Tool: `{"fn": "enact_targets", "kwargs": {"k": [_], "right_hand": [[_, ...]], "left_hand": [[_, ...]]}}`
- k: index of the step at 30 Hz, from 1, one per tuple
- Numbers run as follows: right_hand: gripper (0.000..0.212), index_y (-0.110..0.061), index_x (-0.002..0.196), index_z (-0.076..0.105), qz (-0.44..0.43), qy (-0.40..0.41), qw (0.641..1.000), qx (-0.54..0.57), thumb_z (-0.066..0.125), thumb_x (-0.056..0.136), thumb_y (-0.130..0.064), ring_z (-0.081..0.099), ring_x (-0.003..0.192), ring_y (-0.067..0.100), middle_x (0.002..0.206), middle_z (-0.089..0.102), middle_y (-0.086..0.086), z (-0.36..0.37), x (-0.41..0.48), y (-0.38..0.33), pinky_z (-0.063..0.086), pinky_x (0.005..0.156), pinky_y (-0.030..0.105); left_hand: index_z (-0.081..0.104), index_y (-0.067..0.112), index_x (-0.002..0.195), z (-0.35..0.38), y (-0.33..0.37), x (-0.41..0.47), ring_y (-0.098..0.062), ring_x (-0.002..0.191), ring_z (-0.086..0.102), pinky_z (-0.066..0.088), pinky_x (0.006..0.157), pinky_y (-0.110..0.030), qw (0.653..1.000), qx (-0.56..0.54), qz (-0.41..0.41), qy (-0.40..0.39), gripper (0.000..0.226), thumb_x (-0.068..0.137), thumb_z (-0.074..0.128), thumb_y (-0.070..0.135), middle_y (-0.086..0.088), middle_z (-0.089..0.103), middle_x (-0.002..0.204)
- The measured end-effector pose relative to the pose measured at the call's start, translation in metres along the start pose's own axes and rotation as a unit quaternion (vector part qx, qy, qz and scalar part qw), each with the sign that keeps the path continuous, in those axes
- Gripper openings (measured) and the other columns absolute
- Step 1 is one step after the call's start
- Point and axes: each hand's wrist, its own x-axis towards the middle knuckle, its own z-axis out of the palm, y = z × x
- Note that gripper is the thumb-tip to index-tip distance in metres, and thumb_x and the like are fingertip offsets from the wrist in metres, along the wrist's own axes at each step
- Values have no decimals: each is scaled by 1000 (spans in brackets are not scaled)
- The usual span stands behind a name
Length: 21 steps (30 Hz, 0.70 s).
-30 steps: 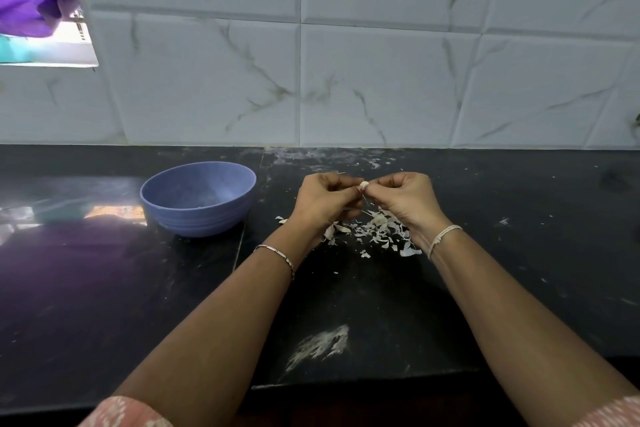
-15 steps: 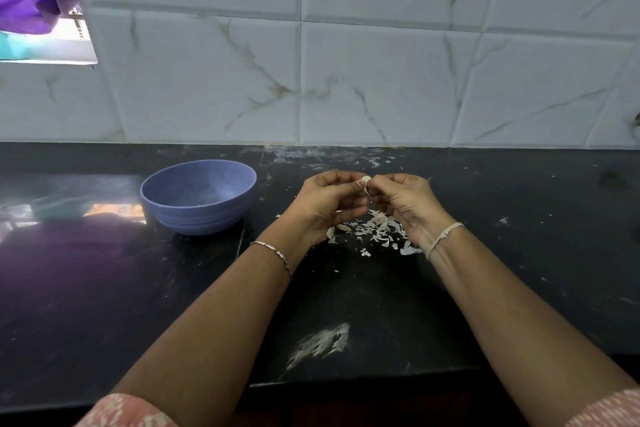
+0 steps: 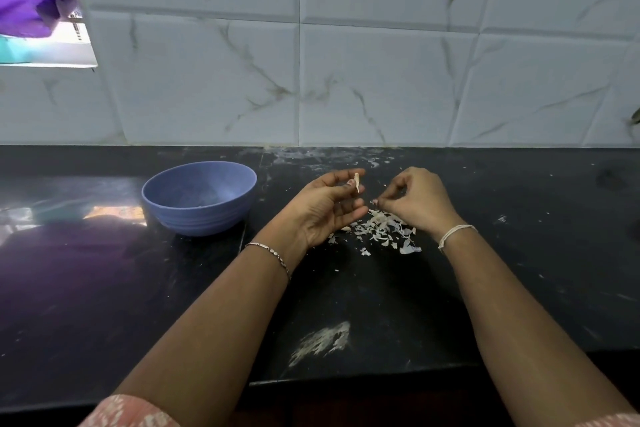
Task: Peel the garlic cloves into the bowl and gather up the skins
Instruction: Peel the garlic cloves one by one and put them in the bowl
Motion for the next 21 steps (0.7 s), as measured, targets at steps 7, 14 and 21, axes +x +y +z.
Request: {"fn": "enact_targets", "kwargs": {"k": [7,14,21], "right_hand": [[11,-17,83,63,46,-44,974,217,67,90,-10,62,67,13,81,67,4,4,1,0,55,61,27],[14,0,93,67,68,-78,936,338,62,95,-13,57,59,9,73,66,4,10,-3,-10,50,51,18],[8,-19,82,72,-16,57,994,89,67,87,-18,64,65,10,70,70,-5,16,-1,-9,52,65,25]], "left_hand": [[66,15,96,0,-5,4,-11,66,63,55,52,-22,996,63,47,35,10,92,63,5,-5,63,87],[69,11,96,0,-7,7,-7,67,61,53,55,-21,983,136,121,40,11,88,67,3,-5,59,83],[70,5,106,0,-9,8,-9,66,65,55,56,-25,973,175,138,57,23,84,75,8,-2,67,80]]}}
